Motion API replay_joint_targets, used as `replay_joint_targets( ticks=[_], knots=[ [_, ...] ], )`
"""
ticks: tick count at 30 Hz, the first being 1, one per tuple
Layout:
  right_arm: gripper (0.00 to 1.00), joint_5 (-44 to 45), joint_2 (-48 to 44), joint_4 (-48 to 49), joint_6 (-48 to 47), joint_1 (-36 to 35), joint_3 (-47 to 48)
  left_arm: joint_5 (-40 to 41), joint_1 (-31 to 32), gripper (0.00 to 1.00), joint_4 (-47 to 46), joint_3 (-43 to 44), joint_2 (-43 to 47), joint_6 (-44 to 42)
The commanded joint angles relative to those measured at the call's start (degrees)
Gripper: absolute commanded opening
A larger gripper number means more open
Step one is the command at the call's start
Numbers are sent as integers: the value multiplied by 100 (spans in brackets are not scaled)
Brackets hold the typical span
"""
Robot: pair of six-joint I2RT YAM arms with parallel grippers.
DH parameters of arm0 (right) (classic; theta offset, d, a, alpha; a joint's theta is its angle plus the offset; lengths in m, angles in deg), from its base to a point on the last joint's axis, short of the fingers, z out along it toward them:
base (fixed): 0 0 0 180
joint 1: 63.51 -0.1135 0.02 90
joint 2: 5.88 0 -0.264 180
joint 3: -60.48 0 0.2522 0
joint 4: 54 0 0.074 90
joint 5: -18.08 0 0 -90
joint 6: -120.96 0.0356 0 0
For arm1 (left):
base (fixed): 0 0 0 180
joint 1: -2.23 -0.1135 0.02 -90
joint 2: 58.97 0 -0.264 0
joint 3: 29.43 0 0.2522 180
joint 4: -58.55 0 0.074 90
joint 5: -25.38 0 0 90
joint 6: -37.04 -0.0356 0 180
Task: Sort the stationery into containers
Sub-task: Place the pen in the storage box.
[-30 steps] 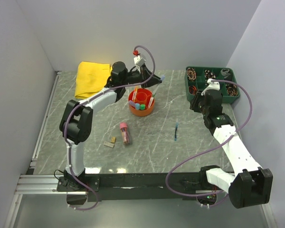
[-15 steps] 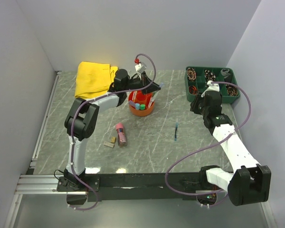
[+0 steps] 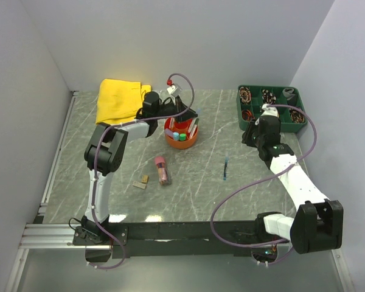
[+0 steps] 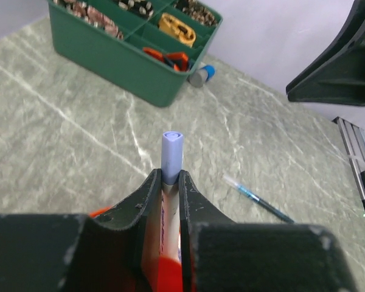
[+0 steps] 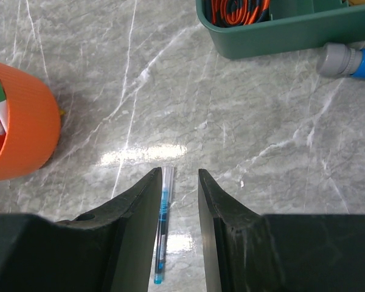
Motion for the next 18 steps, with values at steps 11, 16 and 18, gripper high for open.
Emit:
replay_joint_targets(
  ticks=[11, 16, 18],
  knots=[
    [38, -69, 296, 106, 102, 40, 300, -349, -100, 34, -216, -842, 626, -569],
    [37, -51, 445, -79, 251, 31, 213, -314, -109, 46, 56, -982, 1117, -920],
    [37, -25, 524, -167, 330, 14, 160, -296, -109, 48, 21, -1044, 1312, -904]
  ],
)
